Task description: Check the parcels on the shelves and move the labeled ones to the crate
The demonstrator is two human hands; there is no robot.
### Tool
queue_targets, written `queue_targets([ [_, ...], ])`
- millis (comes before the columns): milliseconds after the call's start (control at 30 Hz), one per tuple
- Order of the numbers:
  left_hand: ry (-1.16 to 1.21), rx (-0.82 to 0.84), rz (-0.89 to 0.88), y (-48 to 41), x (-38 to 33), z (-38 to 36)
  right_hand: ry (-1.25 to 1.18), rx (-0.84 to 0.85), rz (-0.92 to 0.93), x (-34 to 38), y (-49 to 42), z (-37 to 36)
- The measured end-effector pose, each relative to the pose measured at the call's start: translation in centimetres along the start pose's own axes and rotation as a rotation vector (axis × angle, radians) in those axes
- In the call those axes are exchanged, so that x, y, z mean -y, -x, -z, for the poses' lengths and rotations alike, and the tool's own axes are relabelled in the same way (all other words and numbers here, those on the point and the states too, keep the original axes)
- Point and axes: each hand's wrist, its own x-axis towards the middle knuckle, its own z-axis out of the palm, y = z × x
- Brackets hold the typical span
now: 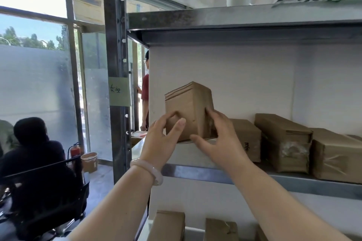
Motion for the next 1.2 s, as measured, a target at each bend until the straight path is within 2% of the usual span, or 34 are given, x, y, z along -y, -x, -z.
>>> queue_targets([
  [67,0.072,0.013,0.086,-0.2,-0.7,-0.2,0.102,0.025,0.074,0.2,0.5,-0.4],
  [167,0.121,0.021,0.185,-0.2,-0.4,-0.7,0.101,0.037,0.137,0.2,1.1,-0.8],
  [233,0.255,-0.009,0.258,0.0,0.1,-0.5,0.051,0.046,0.142,0.1,1.3,-0.8],
  [333,0.505,0.007,0.348,0.3,0.3,0.0,-0.219,-0.025,0.034,-0.1,1.1,-0.4],
  [400,0.635,0.029,0.401,0.4,0.6,-0.1,-0.300,-0.042,-0.072,-0.4,0.5,-0.2],
  [500,0.738,0.000,0.505,0.6,0.6,-0.7,-0.341,0.076,-0.140,-0.7,0.2,-0.2],
  [633,0.627,-0.052,0.504,0.2,1.2,-0.5,-0.388,0.087,-0.090,-0.5,0.0,-1.2],
  [833,0.184,-0.036,0.217,-0.2,1.8,0.4,-0.088,0.055,0.115,-0.8,-0.5,-2.3],
  [1000,0.106,0.046,0.301,-0.7,2.0,0.7,0.126,0.087,0.120,-1.5,-1.2,-3.0],
  [1200,0.089,0.059,0.399,-2.2,3.4,0.9,0.203,0.149,0.177,-1.4,-2.0,-3.8],
])
